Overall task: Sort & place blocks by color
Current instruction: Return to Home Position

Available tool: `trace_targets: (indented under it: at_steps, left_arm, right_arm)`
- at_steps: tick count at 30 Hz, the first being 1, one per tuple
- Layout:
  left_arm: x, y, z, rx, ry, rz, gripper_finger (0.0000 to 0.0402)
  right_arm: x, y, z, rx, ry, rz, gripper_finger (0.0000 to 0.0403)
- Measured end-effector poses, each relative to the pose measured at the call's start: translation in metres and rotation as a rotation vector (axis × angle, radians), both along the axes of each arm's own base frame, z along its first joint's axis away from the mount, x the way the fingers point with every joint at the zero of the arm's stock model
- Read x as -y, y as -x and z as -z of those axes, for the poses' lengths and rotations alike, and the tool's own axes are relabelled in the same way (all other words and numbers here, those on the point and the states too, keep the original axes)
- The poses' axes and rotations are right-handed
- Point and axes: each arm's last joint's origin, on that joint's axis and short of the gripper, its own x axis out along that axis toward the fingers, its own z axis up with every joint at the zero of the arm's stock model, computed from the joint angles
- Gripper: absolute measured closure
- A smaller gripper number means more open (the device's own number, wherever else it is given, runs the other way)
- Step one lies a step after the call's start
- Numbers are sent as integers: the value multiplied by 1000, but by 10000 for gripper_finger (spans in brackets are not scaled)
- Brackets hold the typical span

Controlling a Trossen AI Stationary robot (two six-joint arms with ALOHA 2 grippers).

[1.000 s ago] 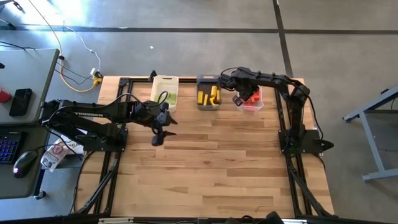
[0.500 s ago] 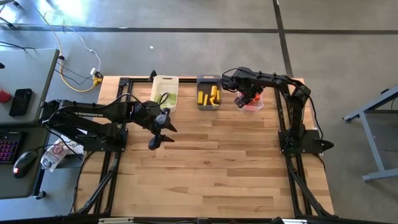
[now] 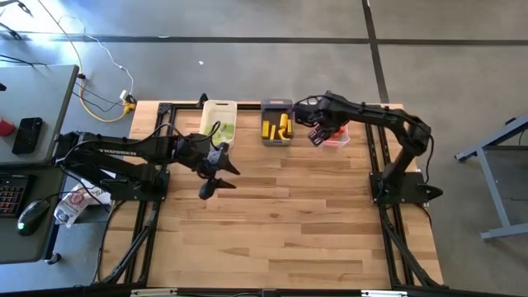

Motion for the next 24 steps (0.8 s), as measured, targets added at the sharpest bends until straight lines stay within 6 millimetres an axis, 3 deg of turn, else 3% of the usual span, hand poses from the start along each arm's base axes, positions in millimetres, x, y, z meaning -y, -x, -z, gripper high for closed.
trace_targets:
  at_steps: [6, 10, 15, 24]
  left_arm:
    - [9, -3, -2, 29, -13, 30, 177]
    - [15, 3, 11, 96, -1, 24, 177]
    - [16, 25, 37, 137, 44, 4, 177]
    - [19, 63, 55, 248, 47, -26, 177]
  right_arm:
    - [-21, -5, -10, 40, 64, -70, 199]
    - [-35, -12, -10, 52, 66, -117, 199]
    - [-52, -21, -10, 89, 53, -182, 199]
    - [-78, -40, -10, 218, 41, -321, 199]
